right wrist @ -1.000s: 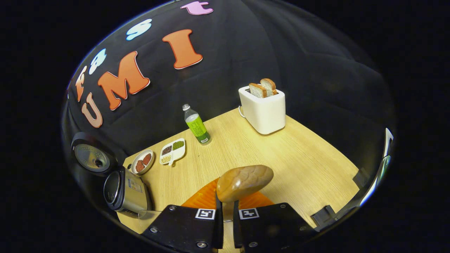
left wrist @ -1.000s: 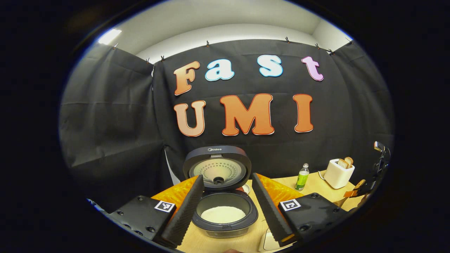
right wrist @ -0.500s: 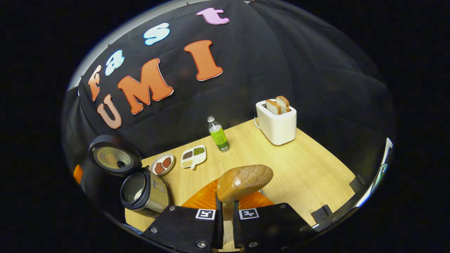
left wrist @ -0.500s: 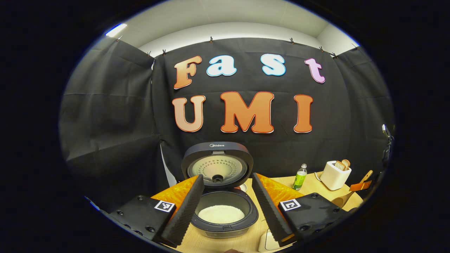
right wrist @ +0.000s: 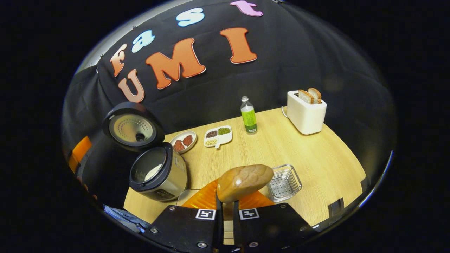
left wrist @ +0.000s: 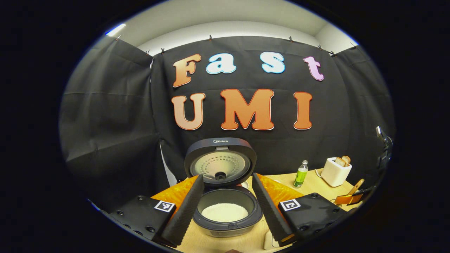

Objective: Close the left gripper, press the button to open the rice cooker; take a wooden spoon from the chopstick holder with the right hand, scoop a spoonful of rice and pour it into the rice cooker, then put the wooden spoon back into the chopstick holder.

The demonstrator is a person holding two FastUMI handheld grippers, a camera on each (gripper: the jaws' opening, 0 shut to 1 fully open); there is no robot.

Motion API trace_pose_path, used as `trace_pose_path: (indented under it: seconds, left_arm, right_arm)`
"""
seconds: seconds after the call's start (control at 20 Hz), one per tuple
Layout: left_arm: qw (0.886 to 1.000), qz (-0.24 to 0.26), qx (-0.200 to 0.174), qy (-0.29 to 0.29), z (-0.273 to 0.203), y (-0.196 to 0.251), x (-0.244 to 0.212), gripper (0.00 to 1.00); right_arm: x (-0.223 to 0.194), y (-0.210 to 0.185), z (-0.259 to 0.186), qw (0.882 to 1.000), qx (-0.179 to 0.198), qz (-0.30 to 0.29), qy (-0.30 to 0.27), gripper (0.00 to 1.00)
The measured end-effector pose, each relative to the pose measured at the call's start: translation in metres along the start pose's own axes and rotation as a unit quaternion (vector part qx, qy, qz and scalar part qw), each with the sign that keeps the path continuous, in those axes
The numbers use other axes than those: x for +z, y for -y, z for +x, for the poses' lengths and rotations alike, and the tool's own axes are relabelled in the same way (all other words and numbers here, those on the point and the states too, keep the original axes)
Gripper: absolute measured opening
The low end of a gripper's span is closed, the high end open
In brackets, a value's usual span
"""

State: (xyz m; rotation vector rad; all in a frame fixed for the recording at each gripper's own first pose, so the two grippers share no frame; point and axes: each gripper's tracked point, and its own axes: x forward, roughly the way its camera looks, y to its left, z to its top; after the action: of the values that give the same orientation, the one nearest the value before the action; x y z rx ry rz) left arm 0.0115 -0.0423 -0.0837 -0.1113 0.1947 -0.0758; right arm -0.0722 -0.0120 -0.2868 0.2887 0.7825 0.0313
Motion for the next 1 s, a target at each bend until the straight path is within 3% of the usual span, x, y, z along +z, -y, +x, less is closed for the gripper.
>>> trace_pose_path:
  seconds: [0.1, 0.4, 0.5, 0.55, 0.8, 0.85, 1.0]
  left_arm:
    - [1.0, 0.004, 0.003, 0.0, -0.001, -0.007, -0.001, 0.93]
    - [1.0, 0.017, 0.006, -0.01, -0.004, -0.017, -0.009, 0.89]
    - [1.0, 0.022, 0.006, -0.011, -0.004, -0.018, -0.011, 0.97]
    - [1.0, 0.024, 0.006, -0.011, -0.003, -0.019, -0.011, 0.89]
    - [0.999, 0.035, 0.006, -0.013, -0.006, -0.026, -0.013, 0.97]
    - [0.999, 0.036, 0.006, -0.014, -0.008, -0.028, -0.013, 0.89]
    - [0.999, 0.039, 0.005, -0.017, -0.009, -0.03, -0.016, 0.93]
  right_arm:
    - [-0.009, -0.001, 0.007, 1.0, -0.009, -0.028, -0.002, 0.1]
    - [-0.035, 0.014, 0.029, 0.99, -0.078, -0.118, 0.001, 0.1]
    - [-0.042, 0.012, 0.033, 0.987, -0.089, -0.137, 0.004, 0.11]
    - [-0.044, 0.012, 0.035, 0.985, -0.097, -0.144, 0.011, 0.11]
    - [-0.059, 0.015, 0.044, 0.981, -0.128, -0.147, 0.025, 0.1]
    - [-0.061, 0.015, 0.044, 0.98, -0.132, -0.145, 0.031, 0.09]
    - [-0.066, 0.007, 0.044, 0.976, -0.132, -0.167, 0.046, 0.08]
